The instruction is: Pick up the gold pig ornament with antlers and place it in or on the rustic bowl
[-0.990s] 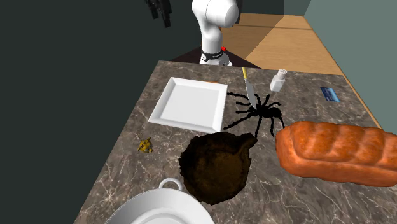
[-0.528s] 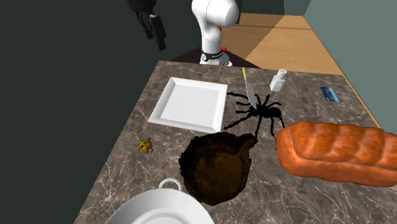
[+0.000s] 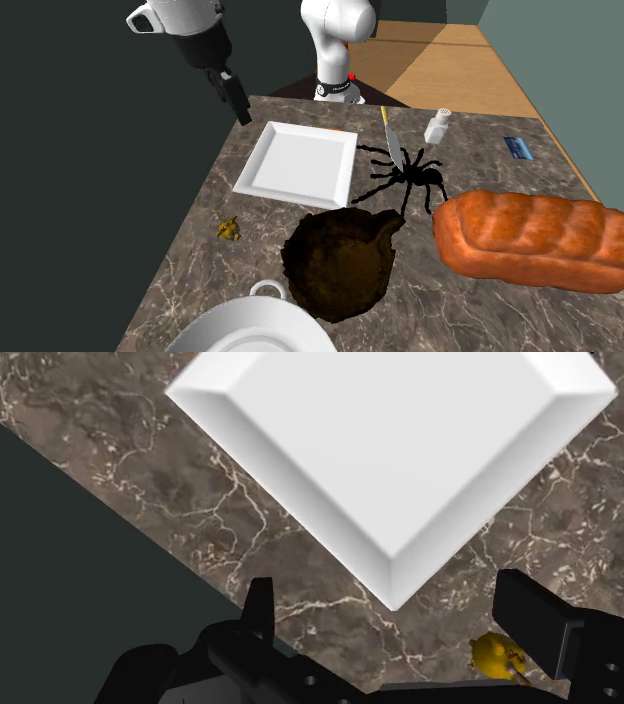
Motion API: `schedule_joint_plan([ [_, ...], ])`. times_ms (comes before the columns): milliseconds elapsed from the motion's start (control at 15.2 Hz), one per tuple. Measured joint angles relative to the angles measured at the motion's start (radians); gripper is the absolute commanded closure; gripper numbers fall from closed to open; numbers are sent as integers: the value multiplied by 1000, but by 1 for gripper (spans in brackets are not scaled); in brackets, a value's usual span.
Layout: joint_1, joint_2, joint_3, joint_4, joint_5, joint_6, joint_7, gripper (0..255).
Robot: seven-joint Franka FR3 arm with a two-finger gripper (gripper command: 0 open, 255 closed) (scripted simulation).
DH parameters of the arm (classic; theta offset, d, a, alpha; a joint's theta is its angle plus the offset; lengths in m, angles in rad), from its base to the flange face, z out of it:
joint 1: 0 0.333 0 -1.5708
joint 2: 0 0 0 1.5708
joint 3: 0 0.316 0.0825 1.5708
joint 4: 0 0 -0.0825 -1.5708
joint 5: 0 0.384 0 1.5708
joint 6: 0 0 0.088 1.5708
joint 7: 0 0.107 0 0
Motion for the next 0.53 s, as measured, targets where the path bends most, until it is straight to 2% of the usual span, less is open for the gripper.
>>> schedule_joint_plan([
  [528, 55, 328, 37, 307, -66, -2, 118, 0],
])
